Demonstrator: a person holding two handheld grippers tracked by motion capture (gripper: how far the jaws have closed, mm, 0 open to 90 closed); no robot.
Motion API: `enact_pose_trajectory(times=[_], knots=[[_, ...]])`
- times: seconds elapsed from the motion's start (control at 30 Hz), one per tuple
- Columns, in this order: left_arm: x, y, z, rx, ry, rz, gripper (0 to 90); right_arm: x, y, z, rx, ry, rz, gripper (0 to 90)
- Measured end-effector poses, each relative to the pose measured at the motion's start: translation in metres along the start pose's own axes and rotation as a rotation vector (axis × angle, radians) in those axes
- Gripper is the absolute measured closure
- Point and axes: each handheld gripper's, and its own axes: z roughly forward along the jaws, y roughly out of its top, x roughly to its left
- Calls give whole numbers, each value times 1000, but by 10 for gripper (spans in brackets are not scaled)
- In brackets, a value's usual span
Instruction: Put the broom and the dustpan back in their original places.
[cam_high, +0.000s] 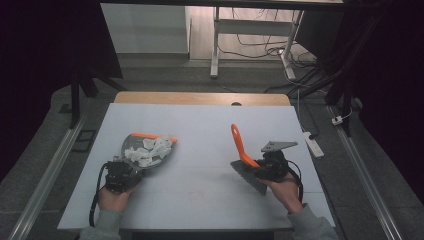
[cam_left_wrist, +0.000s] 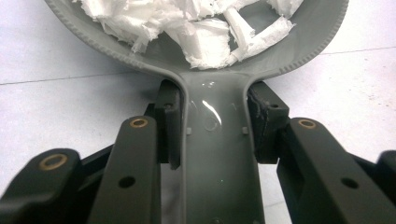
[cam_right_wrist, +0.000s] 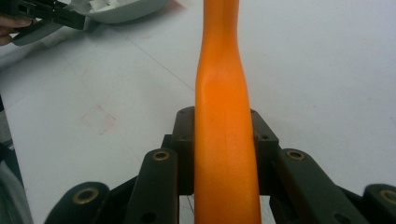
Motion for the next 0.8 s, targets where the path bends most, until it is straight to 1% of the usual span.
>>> enact_pose_trajectory(times=[0.1,0.17,0.3,0.37,0.43,0.5,0.67,0.7,0.8], knots=[[0,0,3,3,5,-4,614,-2,-1,0,13,6,13,703],[0,1,4,7,5,4,613,-2,-2,0,25,11,18,703],[0,1,6,7,13,-3,612,-4,-4,3,59,24,29,703],[0,1,6,1,18,1,612,-5,-5,4,77,26,36,703],[0,1,7,4,16,8,611,-7,-6,5,88,25,39,703],[-1,1,8,5,20,13,610,-8,-7,6,97,25,53,703],[-1,1,7,-6,16,10,604,-17,-11,11,118,19,77,703],[-1,1,7,-10,16,10,594,-18,-12,13,122,15,81,703],[0,1,7,-12,14,6,496,-24,-15,16,134,6,93,703]])
